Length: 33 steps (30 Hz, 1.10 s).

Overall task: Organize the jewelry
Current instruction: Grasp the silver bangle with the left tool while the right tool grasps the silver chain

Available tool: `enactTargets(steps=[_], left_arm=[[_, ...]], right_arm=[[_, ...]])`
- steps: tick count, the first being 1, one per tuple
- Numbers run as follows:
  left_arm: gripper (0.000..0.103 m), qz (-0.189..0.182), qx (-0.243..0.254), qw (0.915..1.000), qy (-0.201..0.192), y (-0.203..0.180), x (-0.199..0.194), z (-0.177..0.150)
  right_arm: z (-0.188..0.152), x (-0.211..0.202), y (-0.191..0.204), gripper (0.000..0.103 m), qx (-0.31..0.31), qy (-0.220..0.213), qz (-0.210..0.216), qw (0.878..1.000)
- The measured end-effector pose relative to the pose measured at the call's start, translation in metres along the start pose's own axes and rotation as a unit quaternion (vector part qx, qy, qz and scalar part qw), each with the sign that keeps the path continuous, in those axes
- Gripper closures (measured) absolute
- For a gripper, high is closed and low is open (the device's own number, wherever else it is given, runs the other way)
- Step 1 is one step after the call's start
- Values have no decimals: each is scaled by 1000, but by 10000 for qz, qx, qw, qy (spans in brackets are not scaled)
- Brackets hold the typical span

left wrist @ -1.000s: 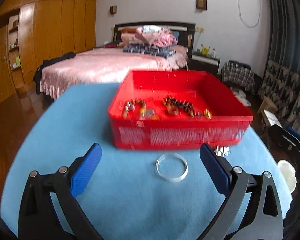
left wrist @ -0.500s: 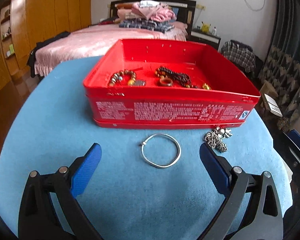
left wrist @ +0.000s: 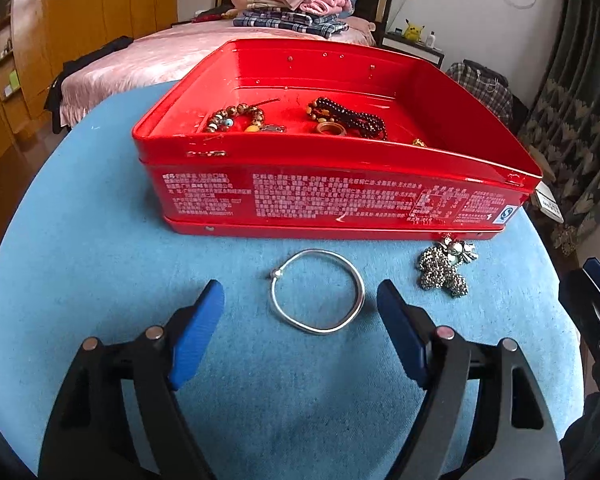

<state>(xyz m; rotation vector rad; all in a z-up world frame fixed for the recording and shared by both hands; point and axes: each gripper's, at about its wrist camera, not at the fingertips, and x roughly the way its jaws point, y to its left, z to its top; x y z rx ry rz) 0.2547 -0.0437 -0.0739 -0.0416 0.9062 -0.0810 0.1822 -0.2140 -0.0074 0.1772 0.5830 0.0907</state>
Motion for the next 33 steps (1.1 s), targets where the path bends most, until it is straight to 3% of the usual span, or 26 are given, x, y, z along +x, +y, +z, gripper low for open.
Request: enactTargets(steps=[2, 5, 6, 12, 19, 24, 28, 33], left_arm=[[30, 8, 19, 10000, 13, -1, 1, 0], [53, -5, 27, 10000, -21, -1, 0, 1], [56, -42, 40, 10000, -30, -2, 0, 2], [56, -161, -87, 9996, -196, 4, -8, 1], [56, 76, -158, 9953, -950, 9, -43, 1], [56, 38, -240, 9942, -1045, 15, -49, 4], [56, 62, -312, 9934, -1103, 21, -52, 2], [56, 73, -412, 9928, -1123, 34, -54, 1]], right_arm=[[1, 1, 0, 10, -6, 15, 9, 10000], [1, 2, 1, 10, -5, 33, 29, 10000], [1, 2, 1, 10, -4, 42, 38, 10000], [1, 4, 4, 10, 5, 148, 155, 9998], [6, 13, 12, 10, -44, 280, 110, 9995], [10, 29, 26, 11, -92, 535, 75, 9985], [9, 43, 37, 25, -119, 811, 116, 9966], [8, 58, 46, 32, -79, 1106, 79, 9938]])
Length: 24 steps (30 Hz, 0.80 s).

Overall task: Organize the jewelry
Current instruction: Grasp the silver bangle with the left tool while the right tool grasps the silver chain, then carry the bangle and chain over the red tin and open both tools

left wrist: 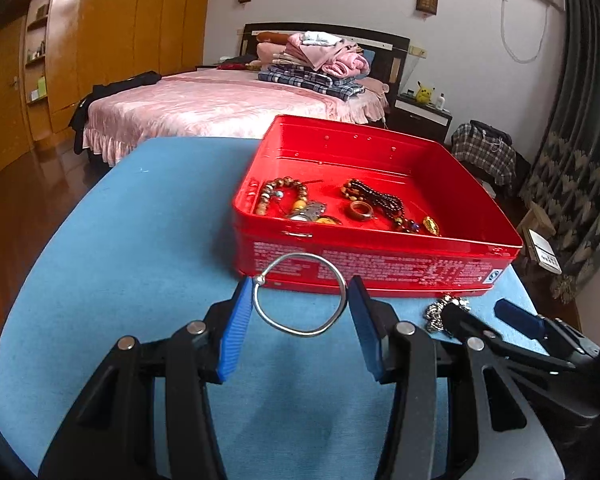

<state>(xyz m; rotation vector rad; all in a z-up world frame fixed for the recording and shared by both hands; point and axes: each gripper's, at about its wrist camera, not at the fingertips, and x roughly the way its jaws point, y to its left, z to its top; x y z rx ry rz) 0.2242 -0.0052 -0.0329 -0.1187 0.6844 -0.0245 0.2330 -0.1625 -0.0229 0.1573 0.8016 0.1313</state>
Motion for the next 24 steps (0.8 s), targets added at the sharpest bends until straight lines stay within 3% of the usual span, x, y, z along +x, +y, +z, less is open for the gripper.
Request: enactTargets(steps=[5, 12, 16, 21, 23, 24], left_arm=[[56, 1, -37, 10000, -5, 7, -1, 1], [56, -36, -70, 10000, 31, 7, 3, 0], [56, -59, -70, 10000, 38, 7, 2, -1], [56, -63, -56, 10000, 39, 6, 2, -2], [56, -68, -45, 10000, 48, 5, 2, -3], [56, -69, -39, 10000, 49, 4, 2, -3]], right_arm=[[2, 12, 4, 42, 79, 236, -32, 9997], [1, 14, 6, 76, 20, 338, 18, 9994], [-2, 11, 9, 86, -10, 294, 67, 9995], [-5, 3, 11, 88, -95, 284, 90, 9995], [-7, 4, 9, 85, -46, 310, 160, 9994], [-7, 6, 9, 76, -21, 339, 178, 9993]])
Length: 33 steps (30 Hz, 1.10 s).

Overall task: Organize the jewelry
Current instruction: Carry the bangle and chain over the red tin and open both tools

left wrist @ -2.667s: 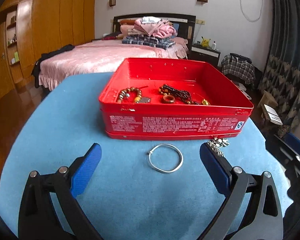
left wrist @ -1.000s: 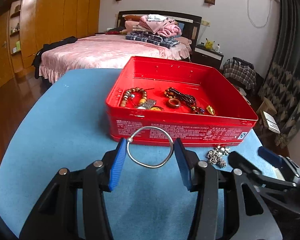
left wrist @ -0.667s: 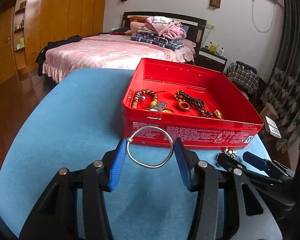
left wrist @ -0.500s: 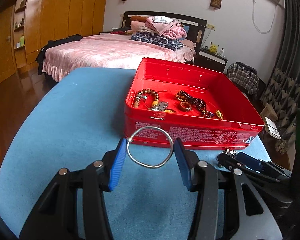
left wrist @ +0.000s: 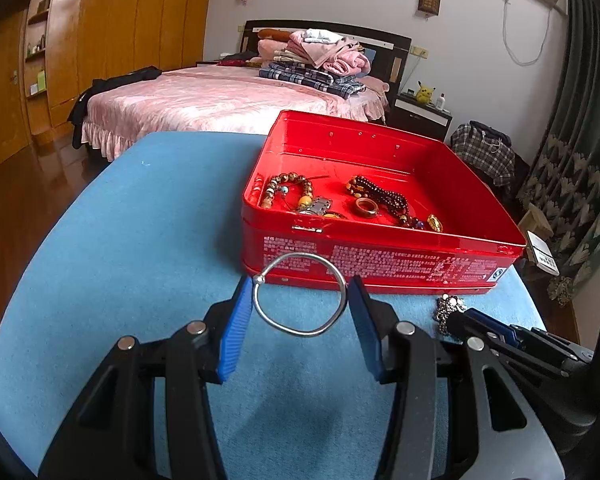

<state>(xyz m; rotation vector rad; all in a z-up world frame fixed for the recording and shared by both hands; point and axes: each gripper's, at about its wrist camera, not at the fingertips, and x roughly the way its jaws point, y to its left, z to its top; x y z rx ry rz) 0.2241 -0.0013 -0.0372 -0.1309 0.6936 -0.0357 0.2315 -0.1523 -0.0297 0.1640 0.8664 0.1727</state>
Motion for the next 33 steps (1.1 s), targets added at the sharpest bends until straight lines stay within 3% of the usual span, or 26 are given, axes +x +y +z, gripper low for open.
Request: enactTargets(steps=[1, 6, 8, 9, 11, 21, 33], left_arm=[[56, -2, 11, 10000, 3, -1, 0, 0], [56, -9, 49, 10000, 34, -2, 1, -1], [56, -11, 62, 10000, 28, -4, 1, -1], [56, -9, 67, 10000, 23, -4, 1, -1], [56, -10, 77, 10000, 10, -6, 0, -1], [56, 27, 134, 9999, -67, -7, -7, 1], [56, -68, 242, 9996, -158, -22, -26, 2]], right_arm=[[2, 2, 0, 68, -10, 33, 16, 10000], [8, 12, 7, 63, -214, 129, -80, 9997], [8, 12, 8, 71, -258, 129, -140, 9995], [8, 12, 8, 79, -276, 122, -193, 9994], [8, 10, 3, 84, -196, 100, -115, 9997], [0, -31, -6, 85, -95, -431, 107, 9990], [1, -78, -12, 85, -30, -736, 334, 9967]])
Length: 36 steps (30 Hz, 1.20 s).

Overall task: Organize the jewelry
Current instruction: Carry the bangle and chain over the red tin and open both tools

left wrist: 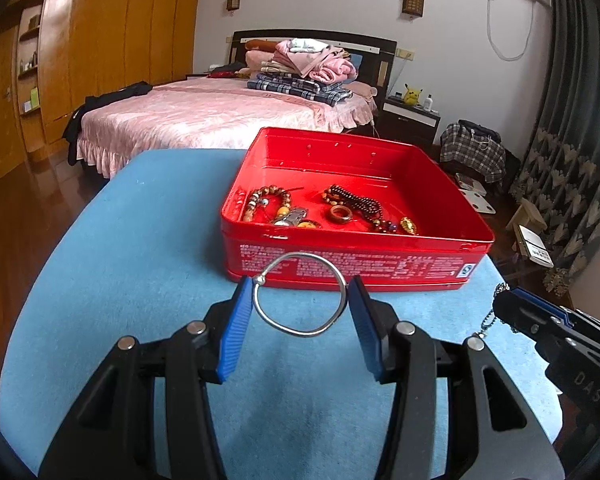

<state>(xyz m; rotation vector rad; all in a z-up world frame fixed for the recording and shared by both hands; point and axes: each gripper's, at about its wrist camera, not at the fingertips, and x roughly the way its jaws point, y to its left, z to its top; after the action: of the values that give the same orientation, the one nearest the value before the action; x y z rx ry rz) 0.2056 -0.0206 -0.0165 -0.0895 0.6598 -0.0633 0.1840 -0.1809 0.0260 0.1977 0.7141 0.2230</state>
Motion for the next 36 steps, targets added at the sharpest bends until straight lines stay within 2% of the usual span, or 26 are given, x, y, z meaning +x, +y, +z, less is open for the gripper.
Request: enactTargets(steps=[8, 15, 22, 36], left_arm=[[56, -71, 68, 9998, -162, -8, -14, 9], [56, -105, 59, 9994, -339, -12, -17, 29], [56, -90, 85, 9989, -451, -17, -3, 55], [56, -116, 153, 9981, -588, -25, 44, 104]], right_arm=[[9, -22, 1, 85, -9, -282, 48, 9996], [35, -26, 7, 85, -93, -572, 77, 9983], [63, -9, 11, 85, -207, -740, 102, 9970], [103, 39, 3, 85, -280, -796, 63, 9964]])
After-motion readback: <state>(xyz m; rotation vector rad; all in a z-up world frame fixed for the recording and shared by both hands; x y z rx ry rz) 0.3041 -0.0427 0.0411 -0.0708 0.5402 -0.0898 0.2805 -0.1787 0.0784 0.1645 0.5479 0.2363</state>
